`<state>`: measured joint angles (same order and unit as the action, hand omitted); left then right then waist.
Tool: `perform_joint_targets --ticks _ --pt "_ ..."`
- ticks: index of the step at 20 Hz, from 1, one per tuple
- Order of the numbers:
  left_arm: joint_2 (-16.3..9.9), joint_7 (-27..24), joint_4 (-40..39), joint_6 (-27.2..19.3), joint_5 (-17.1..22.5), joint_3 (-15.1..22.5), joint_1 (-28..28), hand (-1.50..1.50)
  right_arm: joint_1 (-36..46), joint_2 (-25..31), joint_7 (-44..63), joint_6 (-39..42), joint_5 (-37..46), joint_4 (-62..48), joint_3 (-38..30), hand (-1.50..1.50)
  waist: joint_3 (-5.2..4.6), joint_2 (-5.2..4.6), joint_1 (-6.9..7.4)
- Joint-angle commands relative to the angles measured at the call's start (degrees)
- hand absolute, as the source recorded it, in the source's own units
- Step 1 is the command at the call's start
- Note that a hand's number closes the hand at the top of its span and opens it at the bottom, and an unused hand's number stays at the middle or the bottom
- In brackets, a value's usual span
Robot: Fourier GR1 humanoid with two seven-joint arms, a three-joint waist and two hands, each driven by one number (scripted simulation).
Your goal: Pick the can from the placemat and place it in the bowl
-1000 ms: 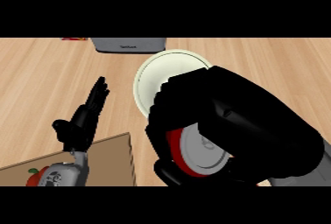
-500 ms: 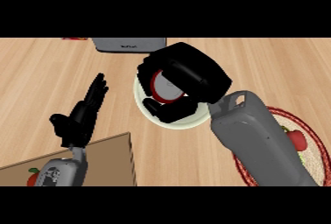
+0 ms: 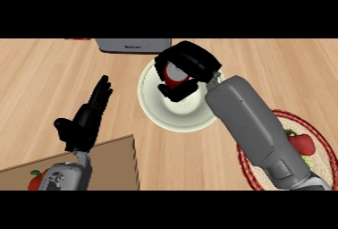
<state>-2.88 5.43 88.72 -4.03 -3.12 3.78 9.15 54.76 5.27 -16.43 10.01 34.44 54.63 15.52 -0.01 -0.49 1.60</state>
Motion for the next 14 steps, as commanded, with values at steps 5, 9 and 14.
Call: perform_joint_targets --ticks 5,9,14 --pt "2.5 -3.8 -2.3 -0.7 -2.1 2.9 -2.0 0.0 4.9 -1.9 -10.7 7.4 -1.8 -18.3 -1.8 -1.5 0.0 -0.18 0.23" --pt "0.3 -2.1 -2.2 0.0 0.1 -1.1 0.5 0.0 5.0 -1.8 -16.6 10.3 -7.0 -19.2 -7.0 -1.5 0.02 0.09 -0.52" --pt "-0.2 0.2 -0.9 1.1 1.1 -1.3 0.3 0.0 7.4 -1.5 -18.7 10.5 -12.8 -19.9 -14.1 -1.5 0.02 0.29 -0.82"
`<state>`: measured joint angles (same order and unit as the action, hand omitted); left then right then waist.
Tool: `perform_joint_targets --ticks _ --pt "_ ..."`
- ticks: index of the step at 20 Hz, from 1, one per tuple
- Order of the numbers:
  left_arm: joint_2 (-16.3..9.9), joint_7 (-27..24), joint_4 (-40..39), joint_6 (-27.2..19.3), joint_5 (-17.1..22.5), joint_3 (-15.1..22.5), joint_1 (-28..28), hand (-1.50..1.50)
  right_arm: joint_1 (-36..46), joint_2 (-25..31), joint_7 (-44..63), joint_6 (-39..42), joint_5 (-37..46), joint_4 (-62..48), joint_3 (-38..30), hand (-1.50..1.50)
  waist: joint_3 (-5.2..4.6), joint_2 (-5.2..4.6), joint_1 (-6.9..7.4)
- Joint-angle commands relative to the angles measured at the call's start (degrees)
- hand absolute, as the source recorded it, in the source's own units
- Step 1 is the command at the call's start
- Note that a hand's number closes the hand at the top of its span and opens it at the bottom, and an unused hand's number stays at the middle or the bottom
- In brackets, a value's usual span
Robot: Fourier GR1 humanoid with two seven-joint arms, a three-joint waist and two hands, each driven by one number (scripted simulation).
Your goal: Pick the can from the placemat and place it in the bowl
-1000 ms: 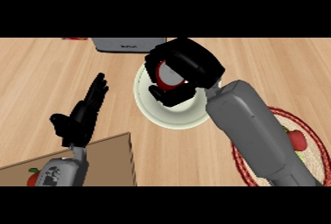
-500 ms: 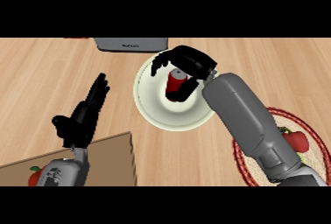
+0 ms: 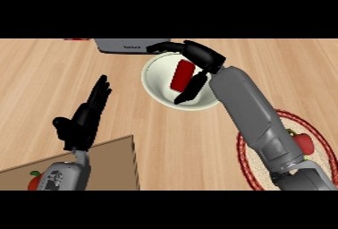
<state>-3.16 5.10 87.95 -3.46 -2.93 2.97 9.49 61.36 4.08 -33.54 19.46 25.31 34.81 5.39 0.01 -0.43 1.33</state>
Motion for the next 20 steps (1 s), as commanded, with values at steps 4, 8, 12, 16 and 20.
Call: perform_joint_targets --ticks 4,8,12,16,20 --pt "0.7 0.0 1.5 -0.4 -0.5 0.8 -2.1 0.0 4.8 4.0 3.4 7.3 -8.5 -2.0 -9.5 -1.5 -0.01 0.36 -0.59" --pt "-0.5 1.1 1.6 0.6 0.1 -0.3 -0.7 0.0 5.7 4.6 5.7 9.9 -10.3 -6.1 -11.7 -1.5 -0.02 0.18 -0.32" --pt "-1.2 1.0 -0.5 1.1 1.2 -2.3 1.7 0.0 7.5 8.0 6.8 16.8 -14.0 -9.6 -15.0 -1.5 -0.02 0.06 -0.45" --pt "1.2 -0.6 0.5 0.0 -1.3 1.5 -0.8 0.0 6.2 13.3 0.3 22.7 -12.9 -13.7 -14.4 -1.5 0.01 -0.41 0.6" --pt "0.0 3.4 3.7 0.3 -0.2 0.1 0.4 0.0 6.2 15.4 0.8 27.9 -14.5 -13.6 -14.5 -1.5 0.04 -0.16 0.54"
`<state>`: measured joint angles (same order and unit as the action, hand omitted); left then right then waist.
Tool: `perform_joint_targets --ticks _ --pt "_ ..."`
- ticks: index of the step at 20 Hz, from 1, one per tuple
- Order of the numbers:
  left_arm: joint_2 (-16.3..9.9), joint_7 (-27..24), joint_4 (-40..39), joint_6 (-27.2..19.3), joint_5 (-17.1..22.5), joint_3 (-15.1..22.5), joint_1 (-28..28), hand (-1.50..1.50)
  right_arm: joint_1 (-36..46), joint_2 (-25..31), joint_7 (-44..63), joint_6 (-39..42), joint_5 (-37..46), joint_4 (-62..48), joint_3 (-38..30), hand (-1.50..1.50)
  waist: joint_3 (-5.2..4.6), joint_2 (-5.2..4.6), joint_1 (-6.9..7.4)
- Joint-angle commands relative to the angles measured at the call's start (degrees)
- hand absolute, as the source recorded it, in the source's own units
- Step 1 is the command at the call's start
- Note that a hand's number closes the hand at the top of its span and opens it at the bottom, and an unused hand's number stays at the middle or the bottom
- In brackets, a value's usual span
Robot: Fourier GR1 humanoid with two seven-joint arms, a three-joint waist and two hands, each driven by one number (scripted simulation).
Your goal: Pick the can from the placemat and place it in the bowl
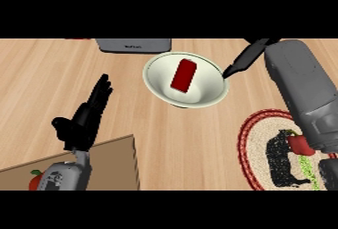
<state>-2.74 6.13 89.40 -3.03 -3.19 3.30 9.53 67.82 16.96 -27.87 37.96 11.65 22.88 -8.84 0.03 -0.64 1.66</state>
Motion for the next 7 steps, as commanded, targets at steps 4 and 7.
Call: perform_joint_targets --ticks 4,7 --pt "0.4 -1.0 -1.9 -0.7 -0.5 -0.6 1.8 0.0 -3.1 3.0 -9.5 9.2 1.1 -1.1 2.4 -1.5 0.04 -0.39 0.46" --pt "0.0 -0.8 -0.6 -0.1 0.0 -0.6 0.4 0.0 -5.3 5.8 -11.3 11.9 0.6 -0.4 3.0 -1.5 0.06 -0.27 0.41"
